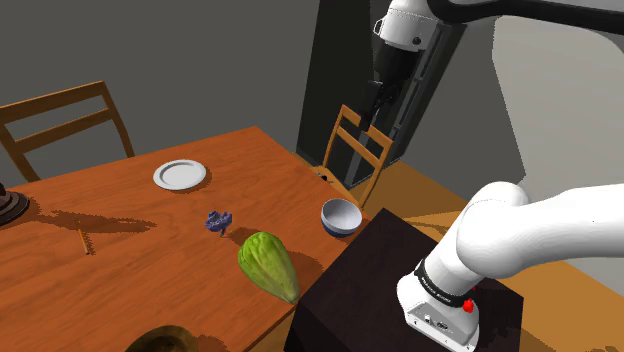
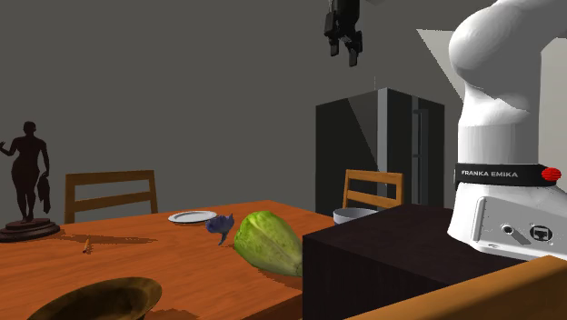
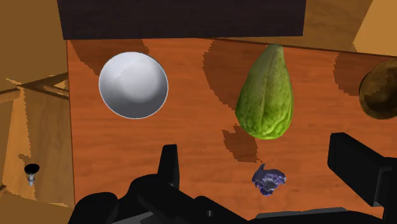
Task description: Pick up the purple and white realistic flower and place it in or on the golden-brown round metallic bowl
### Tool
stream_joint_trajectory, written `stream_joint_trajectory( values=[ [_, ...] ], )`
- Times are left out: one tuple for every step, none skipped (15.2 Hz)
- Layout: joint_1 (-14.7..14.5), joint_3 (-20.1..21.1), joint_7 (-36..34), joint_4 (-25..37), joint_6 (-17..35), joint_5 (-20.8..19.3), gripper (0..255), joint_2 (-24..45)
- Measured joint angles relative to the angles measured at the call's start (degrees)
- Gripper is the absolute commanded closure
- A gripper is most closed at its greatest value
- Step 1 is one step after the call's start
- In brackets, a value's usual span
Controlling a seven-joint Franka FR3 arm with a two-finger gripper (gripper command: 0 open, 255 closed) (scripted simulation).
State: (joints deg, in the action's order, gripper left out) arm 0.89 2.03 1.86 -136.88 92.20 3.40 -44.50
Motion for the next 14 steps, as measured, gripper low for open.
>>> stream_joint_trajectory(
  values=[
    [0.0,0.0,0.0,0.0,0.0,0.0,0,0.0],
    [-0.1,0.0,0.4,-0.3,0.9,-0.1,0,0.6],
    [-0.4,0.4,0.7,-0.4,2.3,-0.1,0,1.9],
    [-0.7,0.5,1.4,-1.4,4.3,-0.3,0,3.0],
    [-1.0,0.7,1.9,-1.6,6.2,-0.4,0,4.8],
    [-1.3,1.0,2.5,-1.8,8.0,-0.5,0,6.2],
    [-1.6,1.2,3.2,-2.1,9.7,-0.7,0,7.8],
    [-1.9,1.6,3.6,-2.1,11.9,-0.8,0,9.9],
    [-2.1,1.6,4.4,-2.7,13.6,-1.0,0,11.1],
    [-2.4,1.9,4.9,-2.8,15.5,-1.2,0,12.8],
    [-2.6,2.0,5.6,-2.6,17.4,-1.5,0,14.9],
    [-2.9,2.3,6.1,-2.8,19.2,-1.7,0,16.5],
    [-3.1,2.6,6.6,-2.7,21.0,-2.0,0,18.4],
    [-3.2,2.7,7.3,-2.3,22.6,-2.3,0,20.3]
  ],
)
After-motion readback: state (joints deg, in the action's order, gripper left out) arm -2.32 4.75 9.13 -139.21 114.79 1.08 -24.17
